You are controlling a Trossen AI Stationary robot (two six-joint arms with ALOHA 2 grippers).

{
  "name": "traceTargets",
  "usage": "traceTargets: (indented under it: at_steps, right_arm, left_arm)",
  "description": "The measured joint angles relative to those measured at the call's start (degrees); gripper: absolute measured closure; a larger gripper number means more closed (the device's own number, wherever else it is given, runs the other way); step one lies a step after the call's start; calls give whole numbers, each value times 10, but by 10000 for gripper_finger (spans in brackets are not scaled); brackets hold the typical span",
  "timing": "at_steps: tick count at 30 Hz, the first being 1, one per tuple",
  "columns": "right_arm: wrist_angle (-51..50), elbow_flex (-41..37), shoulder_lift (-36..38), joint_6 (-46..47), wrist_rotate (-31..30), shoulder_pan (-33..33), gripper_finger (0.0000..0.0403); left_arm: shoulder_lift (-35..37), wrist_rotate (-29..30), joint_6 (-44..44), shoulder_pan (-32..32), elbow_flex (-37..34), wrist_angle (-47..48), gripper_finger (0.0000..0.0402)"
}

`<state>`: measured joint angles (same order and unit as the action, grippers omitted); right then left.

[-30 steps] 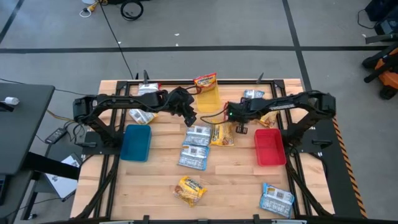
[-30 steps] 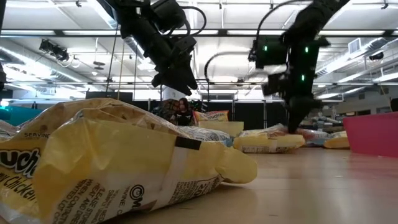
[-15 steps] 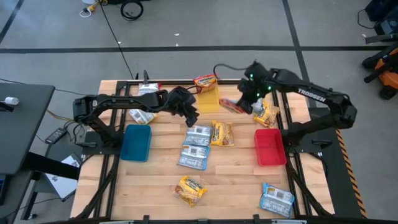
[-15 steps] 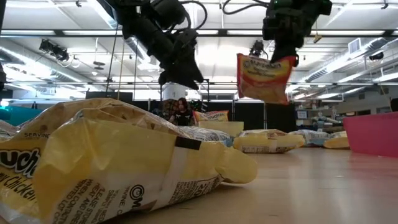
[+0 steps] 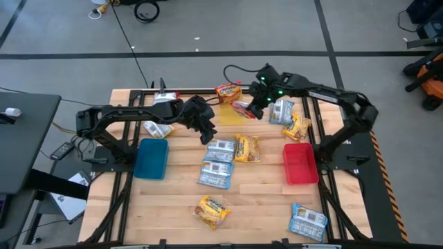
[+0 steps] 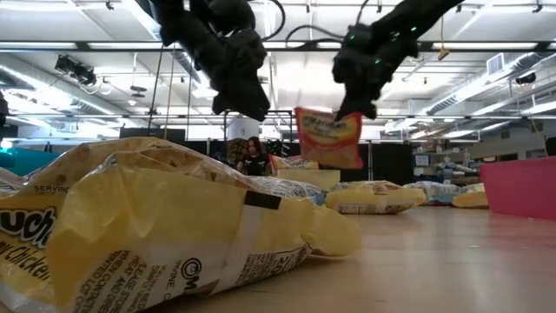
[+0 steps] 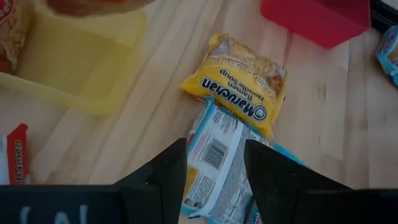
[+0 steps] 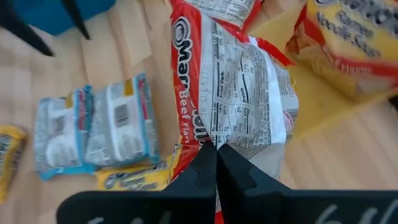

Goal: Sort Maruchan noodles
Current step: Put the right red noodle pack into the yellow bin

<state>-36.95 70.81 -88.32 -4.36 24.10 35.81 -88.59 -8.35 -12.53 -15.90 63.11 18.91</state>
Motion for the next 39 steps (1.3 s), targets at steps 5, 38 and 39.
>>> traceTargets:
  at_steps: [5, 38, 39]
  right_arm:
    - [-9, 97, -78, -59, 40, 0, 399]
    - [-240, 275, -241, -241, -21, 35, 397]
    - [-240, 275, -241, -240, -20, 35, 397]
  left_arm:
    - [1, 2, -11, 2, 0, -20, 237]
    - [-15, 115, -27, -44, 0, -36, 237]
    - [-15, 123, -16, -52, 0, -45, 237]
